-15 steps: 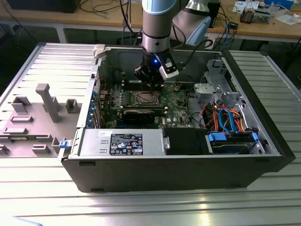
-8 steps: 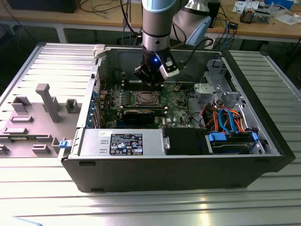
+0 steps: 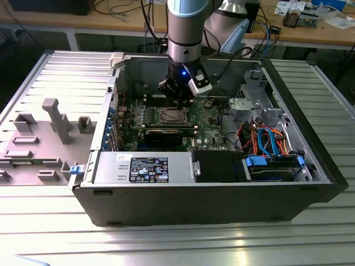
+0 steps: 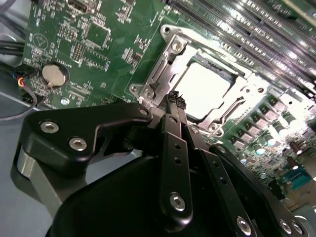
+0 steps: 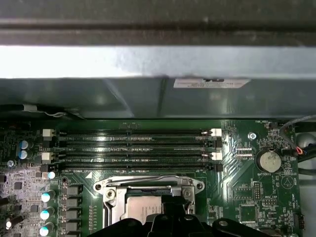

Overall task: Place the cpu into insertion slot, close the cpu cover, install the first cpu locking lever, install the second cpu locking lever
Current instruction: 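Install the second cpu locking lever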

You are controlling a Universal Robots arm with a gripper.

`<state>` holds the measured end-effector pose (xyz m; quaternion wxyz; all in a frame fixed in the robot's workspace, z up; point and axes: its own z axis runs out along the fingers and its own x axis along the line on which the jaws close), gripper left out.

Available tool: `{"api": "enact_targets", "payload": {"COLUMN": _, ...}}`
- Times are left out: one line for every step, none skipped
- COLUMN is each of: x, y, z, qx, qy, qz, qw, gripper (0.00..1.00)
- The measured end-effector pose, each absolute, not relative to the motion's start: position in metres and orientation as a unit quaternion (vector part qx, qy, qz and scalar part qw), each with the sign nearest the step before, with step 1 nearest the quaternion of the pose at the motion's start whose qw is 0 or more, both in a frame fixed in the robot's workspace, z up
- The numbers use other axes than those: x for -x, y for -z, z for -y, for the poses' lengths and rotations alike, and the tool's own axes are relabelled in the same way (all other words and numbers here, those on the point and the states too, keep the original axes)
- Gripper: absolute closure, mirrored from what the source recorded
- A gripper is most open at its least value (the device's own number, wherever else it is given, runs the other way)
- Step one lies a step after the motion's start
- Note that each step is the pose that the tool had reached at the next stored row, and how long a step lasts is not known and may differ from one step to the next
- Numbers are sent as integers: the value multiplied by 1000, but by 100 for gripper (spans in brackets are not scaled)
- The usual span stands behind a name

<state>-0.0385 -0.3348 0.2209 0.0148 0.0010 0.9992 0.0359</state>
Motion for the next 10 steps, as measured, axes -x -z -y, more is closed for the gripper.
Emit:
{"api": "enact_targets", "payload": {"x": 38, "y": -221, "z": 336, "qx": -1, "qy": -36, "qz": -999, "qw": 15, "gripper": 89}}
{"api": "enact_targets", "payload": {"x": 38, "y": -221, "z": 338, "qx": -1, "qy": -36, "qz": -999, "qw": 15, "gripper": 89}}
{"api": "enact_targets", "payload": {"x": 39, "y": -221, "z": 340, "qx": -1, "qy": -36, "qz": -999, "qw": 15, "gripper": 89}}
{"api": "enact_targets", "payload": {"x": 39, "y": -221, "z": 341, "qx": -1, "qy": -36, "qz": -999, "qw": 15, "gripper": 89}}
{"api": "enact_targets", "payload": {"x": 38, "y": -221, "z": 343, "qx": -1, "qy": -36, "qz": -999, "qw": 15, "gripper": 89}}
{"api": "enact_targets", "payload": {"x": 39, "y": -221, "z": 344, "qx": -1, "qy": -36, "qz": -999, "qw": 15, "gripper": 89}}
{"api": "enact_targets", "payload": {"x": 38, "y": -221, "z": 345, "qx": -1, "qy": -36, "qz": -999, "qw": 15, "gripper": 89}}
{"api": "enact_targets", "payload": {"x": 39, "y": -221, "z": 346, "qx": -1, "qy": -36, "qz": -999, "qw": 15, "gripper": 89}}
{"api": "enact_targets", "payload": {"x": 39, "y": -221, "z": 346, "qx": -1, "qy": -36, "qz": -999, "qw": 15, "gripper": 89}}
{"api": "enact_targets", "payload": {"x": 38, "y": -221, "z": 346, "qx": -1, "qy": -36, "qz": -999, "qw": 15, "gripper": 89}}
